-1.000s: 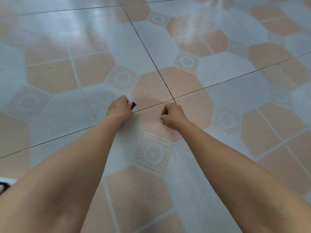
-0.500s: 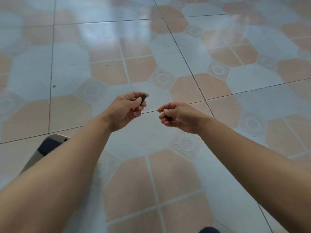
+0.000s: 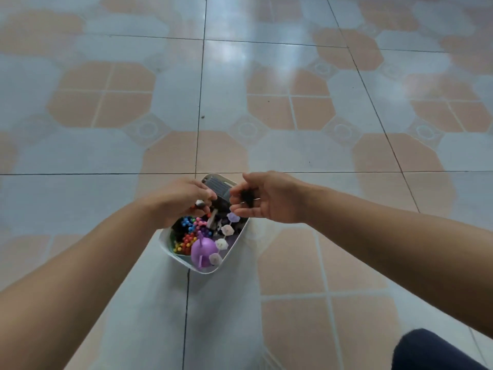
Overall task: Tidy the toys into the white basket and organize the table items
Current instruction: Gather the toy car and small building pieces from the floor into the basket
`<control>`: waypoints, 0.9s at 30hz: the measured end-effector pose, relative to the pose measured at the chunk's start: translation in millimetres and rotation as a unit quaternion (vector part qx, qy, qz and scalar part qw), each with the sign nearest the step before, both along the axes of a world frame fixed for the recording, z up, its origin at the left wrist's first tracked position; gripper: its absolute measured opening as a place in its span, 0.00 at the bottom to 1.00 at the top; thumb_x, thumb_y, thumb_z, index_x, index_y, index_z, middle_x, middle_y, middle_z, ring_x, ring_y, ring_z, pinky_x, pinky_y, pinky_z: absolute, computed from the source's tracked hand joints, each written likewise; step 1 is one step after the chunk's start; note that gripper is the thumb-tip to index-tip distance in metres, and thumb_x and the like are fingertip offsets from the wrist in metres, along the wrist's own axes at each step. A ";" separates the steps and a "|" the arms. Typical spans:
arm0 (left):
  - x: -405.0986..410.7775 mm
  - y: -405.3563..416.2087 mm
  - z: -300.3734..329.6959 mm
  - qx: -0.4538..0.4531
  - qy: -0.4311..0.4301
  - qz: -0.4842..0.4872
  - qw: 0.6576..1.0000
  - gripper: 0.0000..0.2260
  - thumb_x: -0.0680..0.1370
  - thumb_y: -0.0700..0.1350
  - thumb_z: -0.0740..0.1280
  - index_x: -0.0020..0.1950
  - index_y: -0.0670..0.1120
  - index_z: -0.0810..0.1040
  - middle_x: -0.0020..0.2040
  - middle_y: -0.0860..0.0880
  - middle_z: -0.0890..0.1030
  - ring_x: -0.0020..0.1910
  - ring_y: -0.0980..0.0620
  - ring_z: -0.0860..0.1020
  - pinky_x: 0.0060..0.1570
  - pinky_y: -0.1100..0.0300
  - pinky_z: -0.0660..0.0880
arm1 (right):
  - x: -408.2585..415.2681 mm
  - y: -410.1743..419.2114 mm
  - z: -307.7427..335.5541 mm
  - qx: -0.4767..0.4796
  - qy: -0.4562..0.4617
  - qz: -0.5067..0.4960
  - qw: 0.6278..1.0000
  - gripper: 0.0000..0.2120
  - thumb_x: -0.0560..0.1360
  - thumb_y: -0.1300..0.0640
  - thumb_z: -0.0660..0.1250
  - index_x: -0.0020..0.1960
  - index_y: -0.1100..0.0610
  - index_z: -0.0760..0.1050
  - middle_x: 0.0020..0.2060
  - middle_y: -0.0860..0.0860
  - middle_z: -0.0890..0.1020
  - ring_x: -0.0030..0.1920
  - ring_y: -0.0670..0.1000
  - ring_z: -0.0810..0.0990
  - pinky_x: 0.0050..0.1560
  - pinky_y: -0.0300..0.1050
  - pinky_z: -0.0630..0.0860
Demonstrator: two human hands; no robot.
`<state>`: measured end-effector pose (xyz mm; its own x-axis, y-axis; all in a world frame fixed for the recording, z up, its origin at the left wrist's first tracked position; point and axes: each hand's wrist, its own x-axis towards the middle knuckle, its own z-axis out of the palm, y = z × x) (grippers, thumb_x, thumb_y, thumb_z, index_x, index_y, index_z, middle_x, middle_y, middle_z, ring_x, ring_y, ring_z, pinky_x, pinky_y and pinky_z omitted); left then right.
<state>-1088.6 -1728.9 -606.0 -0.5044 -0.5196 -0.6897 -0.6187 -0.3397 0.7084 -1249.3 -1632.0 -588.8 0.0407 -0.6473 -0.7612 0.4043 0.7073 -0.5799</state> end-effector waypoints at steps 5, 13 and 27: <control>27.5 -2.3 -13.1 0.024 -0.046 -0.001 0.999 0.13 0.80 0.48 0.59 0.58 0.40 0.74 0.56 0.42 0.76 0.58 0.46 0.74 0.63 0.50 0.72 | 39.1 -15.1 -12.0 0.031 0.027 -0.015 0.999 0.25 0.82 0.46 0.52 0.65 0.68 0.66 0.62 0.62 0.72 0.64 0.60 0.72 0.69 0.55 0.66; 33.6 -5.8 -6.1 0.018 -0.016 0.015 1.000 0.17 0.81 0.47 0.58 0.67 0.40 0.70 0.62 0.42 0.76 0.63 0.46 0.74 0.65 0.50 0.71 | 50.1 -15.6 -13.6 0.042 0.065 -0.016 0.997 0.24 0.83 0.51 0.53 0.71 0.68 0.63 0.67 0.65 0.71 0.65 0.63 0.73 0.65 0.53 0.73; 44.4 -16.6 -61.2 -0.147 -0.173 -0.074 0.971 0.16 0.80 0.41 0.57 0.68 0.41 0.69 0.62 0.39 0.76 0.61 0.42 0.74 0.61 0.45 0.73 | 51.5 27.6 -64.9 0.149 0.156 -0.001 0.976 0.09 0.80 0.64 0.56 0.60 0.59 0.64 0.55 0.64 0.74 0.53 0.65 0.81 0.50 0.52 0.81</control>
<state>-1044.2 -1745.5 -667.3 -0.3534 -0.6597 -0.6632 -0.8633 -0.0432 0.5029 -1197.7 -1604.3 -653.7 -0.2248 -0.3943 -0.8911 0.2431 0.8629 -0.4432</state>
